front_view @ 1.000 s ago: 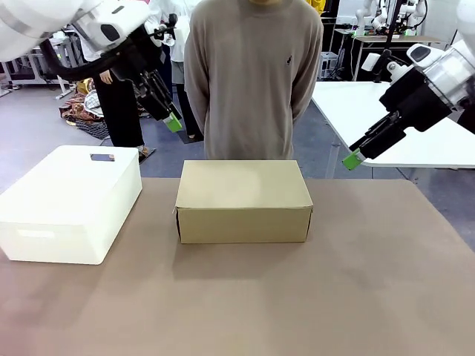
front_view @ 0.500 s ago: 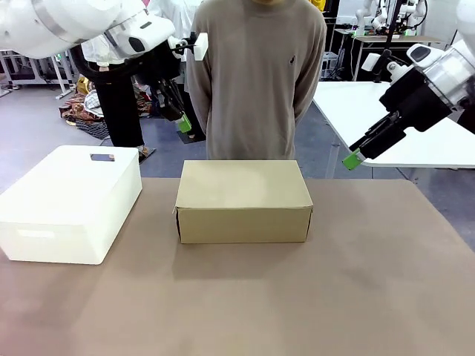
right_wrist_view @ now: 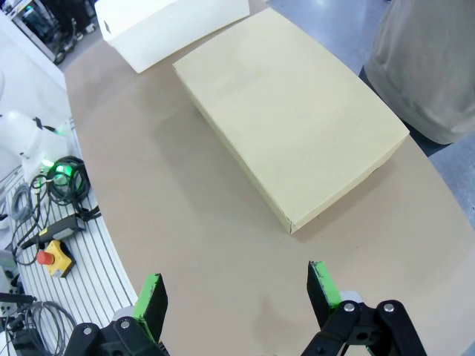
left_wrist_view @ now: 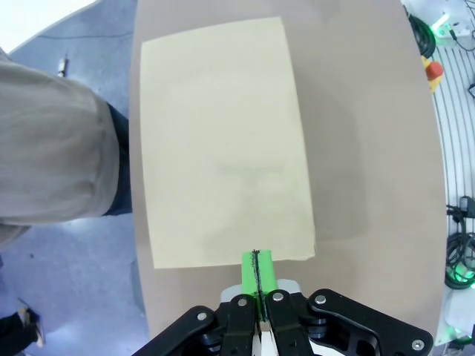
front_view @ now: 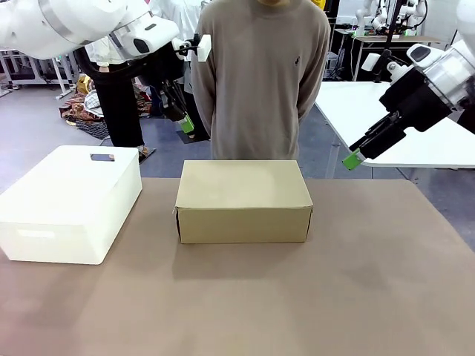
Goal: Pack the shoes into the box.
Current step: Press down on the lid of the Shoes Box.
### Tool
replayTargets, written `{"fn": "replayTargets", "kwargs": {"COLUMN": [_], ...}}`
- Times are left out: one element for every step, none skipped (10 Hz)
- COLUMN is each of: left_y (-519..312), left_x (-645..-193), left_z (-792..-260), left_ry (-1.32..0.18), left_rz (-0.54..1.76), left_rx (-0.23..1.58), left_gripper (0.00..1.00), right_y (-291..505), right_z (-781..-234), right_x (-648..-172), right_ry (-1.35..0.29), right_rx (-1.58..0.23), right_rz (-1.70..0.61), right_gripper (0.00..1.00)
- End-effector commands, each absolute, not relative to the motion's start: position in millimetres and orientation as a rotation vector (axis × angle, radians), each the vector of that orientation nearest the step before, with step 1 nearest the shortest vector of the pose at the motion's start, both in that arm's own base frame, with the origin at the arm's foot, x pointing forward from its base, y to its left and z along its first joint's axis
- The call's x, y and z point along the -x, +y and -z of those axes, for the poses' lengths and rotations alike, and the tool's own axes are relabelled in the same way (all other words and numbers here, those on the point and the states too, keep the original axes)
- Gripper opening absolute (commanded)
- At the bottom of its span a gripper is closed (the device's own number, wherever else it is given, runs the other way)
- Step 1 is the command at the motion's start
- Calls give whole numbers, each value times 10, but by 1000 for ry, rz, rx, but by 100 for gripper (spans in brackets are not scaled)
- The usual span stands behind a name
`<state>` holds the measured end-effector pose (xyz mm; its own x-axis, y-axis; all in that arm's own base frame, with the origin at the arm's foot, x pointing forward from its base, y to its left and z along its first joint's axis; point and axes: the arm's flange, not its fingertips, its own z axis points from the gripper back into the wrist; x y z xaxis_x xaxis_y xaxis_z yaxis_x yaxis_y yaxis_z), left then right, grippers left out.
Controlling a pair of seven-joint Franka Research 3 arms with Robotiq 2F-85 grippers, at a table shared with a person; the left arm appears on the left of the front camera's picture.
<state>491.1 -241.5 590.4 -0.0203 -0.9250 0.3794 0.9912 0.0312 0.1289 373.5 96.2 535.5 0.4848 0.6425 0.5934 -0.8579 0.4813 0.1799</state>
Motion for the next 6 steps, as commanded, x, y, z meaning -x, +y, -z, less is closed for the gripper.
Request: {"fn": "replayTargets", "kwargs": {"left_y": [-2373,-2373,-2415,-2506,-2602,-2714], "left_x": [-4875,-4875,-4908,-5015,-5149,-5282], "left_z": [-5917,-5917,-5910,-5915,-5906,-5902], "left_ry": [-413,-413,-412,-393,-373,-355], "left_rz": [1539,1539,1541,1563,1579,1592], "left_rx": [201,201,200,196,202,209], "left_gripper": [0,0,0,0,0,0], "right_y": [973,973,973,973,973,973], "right_z": [-5352,-5352,-5352,-5352,-5352,-5352], "right_x": [-3732,-3732,-3732,-3732,-3732,-3732], "right_ry": [-485,-485,-485,-485,-485,-485], "right_rx": [-480,-480,-480,-480,-480,-480], "right_rz": [-950,-950,-950,-950,-950,-950], "right_gripper": [100,100,100,100,100,100]}}
